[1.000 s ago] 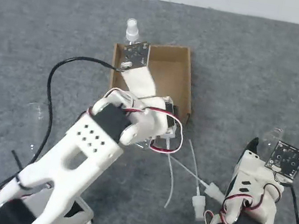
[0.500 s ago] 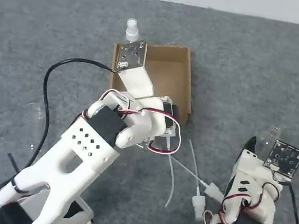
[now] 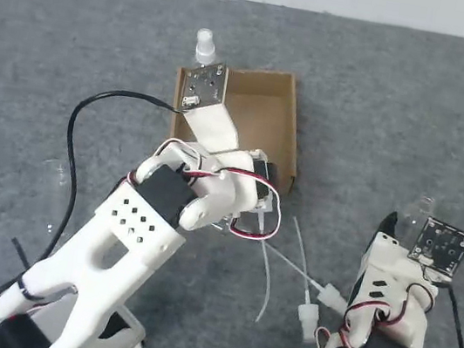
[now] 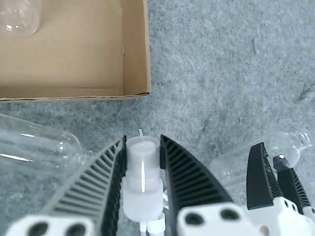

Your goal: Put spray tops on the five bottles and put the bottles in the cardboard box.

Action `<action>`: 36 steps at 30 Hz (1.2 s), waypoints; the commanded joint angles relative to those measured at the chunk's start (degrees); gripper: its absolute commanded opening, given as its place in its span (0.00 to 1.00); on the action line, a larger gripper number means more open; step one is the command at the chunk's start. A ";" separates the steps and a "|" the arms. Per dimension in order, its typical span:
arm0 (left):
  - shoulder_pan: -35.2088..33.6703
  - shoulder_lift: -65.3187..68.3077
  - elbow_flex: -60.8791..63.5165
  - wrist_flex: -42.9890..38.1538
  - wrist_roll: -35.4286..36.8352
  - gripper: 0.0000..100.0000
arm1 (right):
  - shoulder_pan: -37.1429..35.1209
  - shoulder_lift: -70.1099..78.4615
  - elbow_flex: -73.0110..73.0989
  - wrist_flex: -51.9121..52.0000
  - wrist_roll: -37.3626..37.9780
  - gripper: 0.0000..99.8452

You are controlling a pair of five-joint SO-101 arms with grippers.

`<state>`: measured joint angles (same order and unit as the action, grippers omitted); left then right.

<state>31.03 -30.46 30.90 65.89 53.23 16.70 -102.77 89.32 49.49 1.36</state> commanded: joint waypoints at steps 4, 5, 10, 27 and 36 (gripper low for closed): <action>-0.18 -11.43 2.33 -1.67 -0.44 0.01 | -0.92 -1.27 -0.35 -1.45 0.70 0.08; -0.18 -13.45 3.30 -2.20 -0.44 0.01 | -0.92 -1.27 -0.35 -1.45 0.70 0.08; -0.18 -20.75 9.10 -6.59 -0.44 0.01 | -0.92 -1.27 -0.35 -1.45 0.70 0.08; -0.26 -35.34 17.89 -12.75 -2.02 0.01 | -4.18 -1.27 -0.44 -1.45 0.79 0.08; -8.62 -45.71 23.78 -19.16 -1.93 0.01 | -5.14 -1.27 -0.44 -1.36 0.79 0.08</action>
<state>24.18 -71.43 53.67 50.77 51.74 12.22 -102.77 89.32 49.49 1.54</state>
